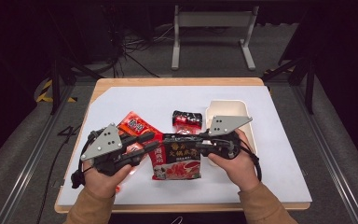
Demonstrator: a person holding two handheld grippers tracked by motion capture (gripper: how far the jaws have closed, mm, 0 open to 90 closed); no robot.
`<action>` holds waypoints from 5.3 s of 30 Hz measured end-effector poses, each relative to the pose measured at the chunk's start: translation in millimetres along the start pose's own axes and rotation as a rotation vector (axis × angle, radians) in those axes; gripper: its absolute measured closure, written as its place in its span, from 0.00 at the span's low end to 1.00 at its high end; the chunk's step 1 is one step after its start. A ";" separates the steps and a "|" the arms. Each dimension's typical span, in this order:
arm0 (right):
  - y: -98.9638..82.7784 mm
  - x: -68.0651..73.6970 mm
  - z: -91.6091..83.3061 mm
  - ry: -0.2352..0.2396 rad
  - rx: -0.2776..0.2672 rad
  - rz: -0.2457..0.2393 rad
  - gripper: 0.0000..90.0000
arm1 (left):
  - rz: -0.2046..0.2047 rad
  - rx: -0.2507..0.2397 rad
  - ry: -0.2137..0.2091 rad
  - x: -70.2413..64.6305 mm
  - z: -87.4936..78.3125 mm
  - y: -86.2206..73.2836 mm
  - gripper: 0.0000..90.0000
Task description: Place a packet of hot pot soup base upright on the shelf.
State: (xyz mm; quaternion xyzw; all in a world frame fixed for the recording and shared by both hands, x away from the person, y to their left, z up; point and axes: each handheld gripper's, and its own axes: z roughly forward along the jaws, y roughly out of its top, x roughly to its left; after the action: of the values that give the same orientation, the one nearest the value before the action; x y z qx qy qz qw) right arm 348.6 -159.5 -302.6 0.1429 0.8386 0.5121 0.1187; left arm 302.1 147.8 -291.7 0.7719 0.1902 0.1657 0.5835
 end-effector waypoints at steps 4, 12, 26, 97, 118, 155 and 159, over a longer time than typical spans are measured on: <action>3.5 -2.9 -2.8 -0.010 -0.008 0.012 0.86 | -0.011 0.006 0.002 5.8 -2.1 -3.8 0.69; 19.0 -9.3 -8.1 -0.037 -0.004 0.010 0.86 | -0.033 -0.011 0.021 12.0 -7.7 -4.9 0.60; 52.2 -27.5 -20.3 -0.081 -0.022 -0.006 0.86 | -0.058 -0.005 0.068 21.7 -13.7 -10.5 0.51; 23.5 -159.7 -89.9 -0.402 -0.101 -0.016 0.85 | -0.168 0.141 0.186 55.7 5.6 -56.9 0.06; -6.5 -181.1 -80.2 -0.414 -0.056 0.011 0.85 | -0.177 0.159 0.191 59.4 5.8 -60.3 0.06; -61.3 -173.8 -71.5 -0.428 -0.008 0.117 0.78 | -0.271 0.149 0.225 64.0 4.4 -70.0 0.05; -65.2 -170.0 -72.4 -0.458 0.007 0.115 0.80 | -0.260 0.168 0.238 65.5 4.5 -72.7 0.05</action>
State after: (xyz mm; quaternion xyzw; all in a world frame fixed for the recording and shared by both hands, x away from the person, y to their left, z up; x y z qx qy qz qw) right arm 474.1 -309.0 -319.5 0.3034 0.7820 0.4694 0.2759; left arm 354.1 193.8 -360.8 0.7620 0.3689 0.1625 0.5068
